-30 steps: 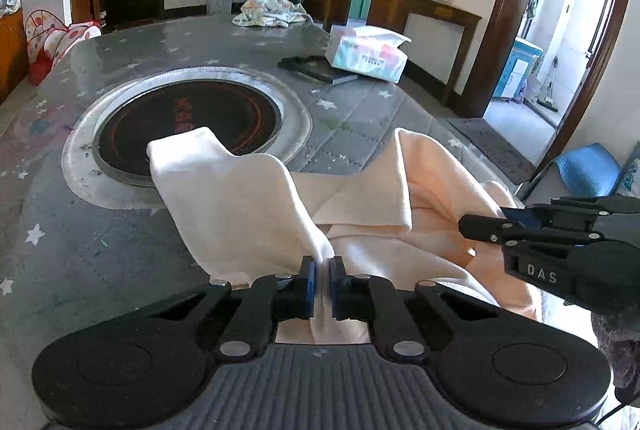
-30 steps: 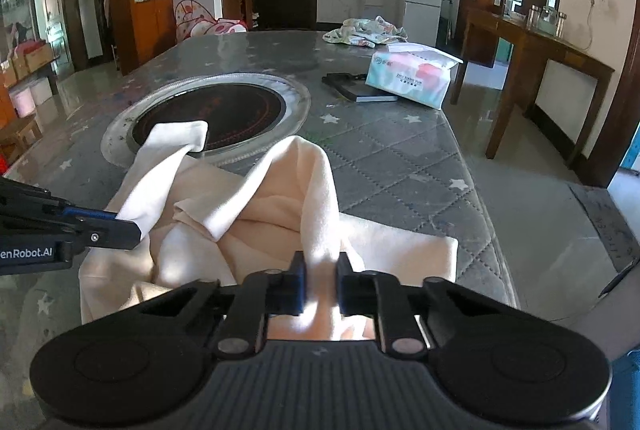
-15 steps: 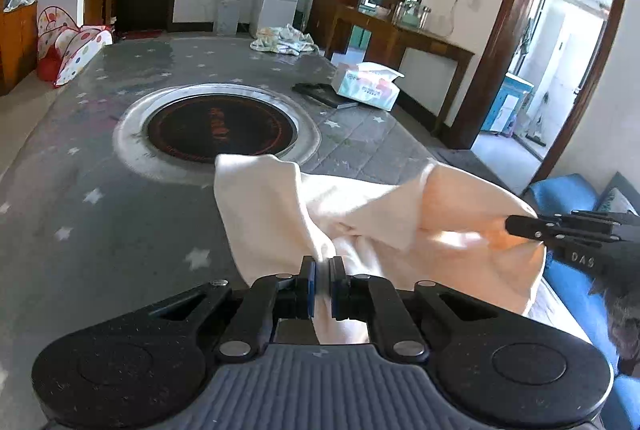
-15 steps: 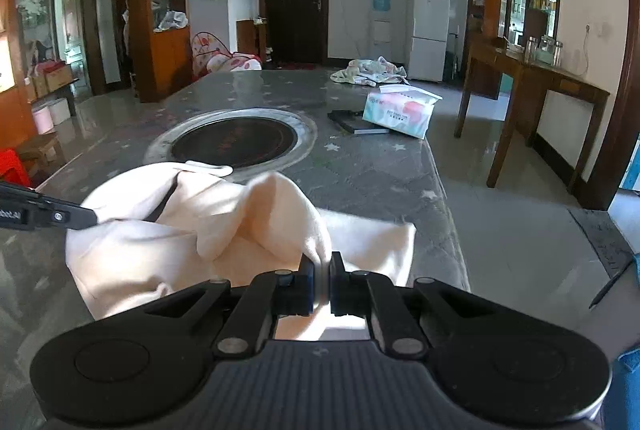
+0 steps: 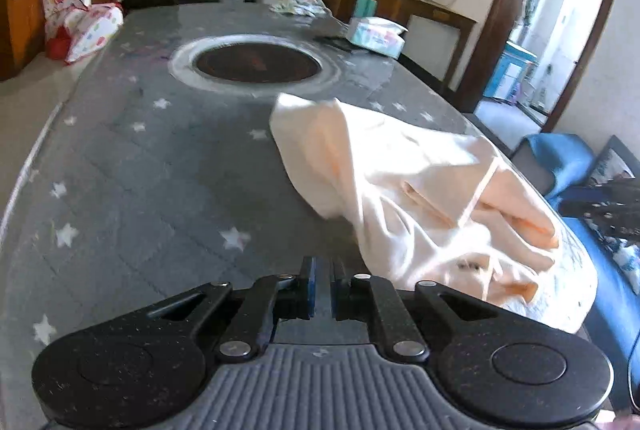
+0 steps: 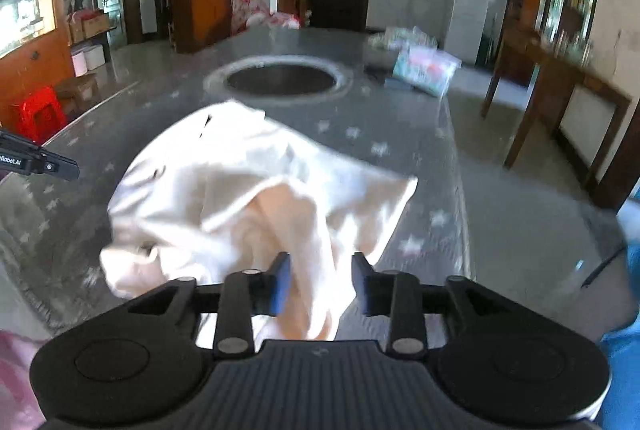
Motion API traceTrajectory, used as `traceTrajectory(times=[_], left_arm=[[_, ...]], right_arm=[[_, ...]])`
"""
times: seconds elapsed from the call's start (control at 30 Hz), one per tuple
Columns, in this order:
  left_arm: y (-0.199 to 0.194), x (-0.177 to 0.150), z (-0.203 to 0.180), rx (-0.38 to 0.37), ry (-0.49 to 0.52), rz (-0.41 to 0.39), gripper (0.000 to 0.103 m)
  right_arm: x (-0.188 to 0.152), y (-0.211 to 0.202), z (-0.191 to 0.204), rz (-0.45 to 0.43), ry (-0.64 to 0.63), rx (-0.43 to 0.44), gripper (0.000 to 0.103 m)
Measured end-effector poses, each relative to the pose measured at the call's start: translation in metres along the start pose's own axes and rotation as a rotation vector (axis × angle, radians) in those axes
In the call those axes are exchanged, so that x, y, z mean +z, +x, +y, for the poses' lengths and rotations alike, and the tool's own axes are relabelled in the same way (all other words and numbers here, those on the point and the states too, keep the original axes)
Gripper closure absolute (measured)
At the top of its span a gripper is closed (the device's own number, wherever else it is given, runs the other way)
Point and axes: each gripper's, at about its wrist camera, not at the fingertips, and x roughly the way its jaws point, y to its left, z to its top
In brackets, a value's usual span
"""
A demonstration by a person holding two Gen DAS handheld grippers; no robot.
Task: Fold clothes
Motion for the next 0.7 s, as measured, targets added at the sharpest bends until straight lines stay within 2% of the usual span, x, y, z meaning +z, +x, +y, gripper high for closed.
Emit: traceTrajectory(times=[0.03,0.13,0.3,0.37,0.4,0.43,0.47,0.5,0.53,0.6,0.7], left_arm=[[0.003,0.006,-0.002,0.002,0.004,-0.016,0.088],[0.019,0.026,-0.013,0.023,0.017,-0.063,0.047],[0.064,0.058,-0.029,0.049,0.059,-0.061,0.044],[0.086,0.066,-0.034,0.081,0.088,-0.050,0.044],[0.097,0.070,-0.036,0.095,0.093,-0.035,0.044],[0.107,0.071,-0.035,0.103,0.094,-0.020,0.044],[0.115,0.072,-0.033,0.106,0.091,-0.004,0.055],[0.122,0.071,-0.031,0.110,0.090,0.012,0.068],[0.127,0.069,-0.027,0.114,0.088,0.028,0.091],[0.125,0.063,-0.016,0.119,0.059,0.033,0.095],[0.102,0.053,0.001,0.145,0.030,-0.007,0.097]], right_arm=[[0.005,0.004,0.003,-0.010,-0.014,-0.001,0.064],[0.019,0.026,0.010,-0.025,-0.056,0.005,0.051],[0.028,0.068,0.021,0.003,-0.109,0.018,0.051],[0.028,0.084,0.025,0.012,-0.117,0.022,0.055],[0.029,0.090,0.025,0.016,-0.112,0.028,0.063],[0.030,0.095,0.026,0.019,-0.107,0.034,0.079],[0.029,0.100,0.026,0.028,-0.092,0.040,0.087],[0.028,0.101,0.025,0.027,-0.084,0.040,0.095],[0.026,0.099,0.023,0.017,-0.073,0.037,0.097],[0.024,0.085,0.013,-0.020,-0.049,-0.005,0.098],[0.019,0.063,-0.007,-0.064,0.007,-0.082,0.098]])
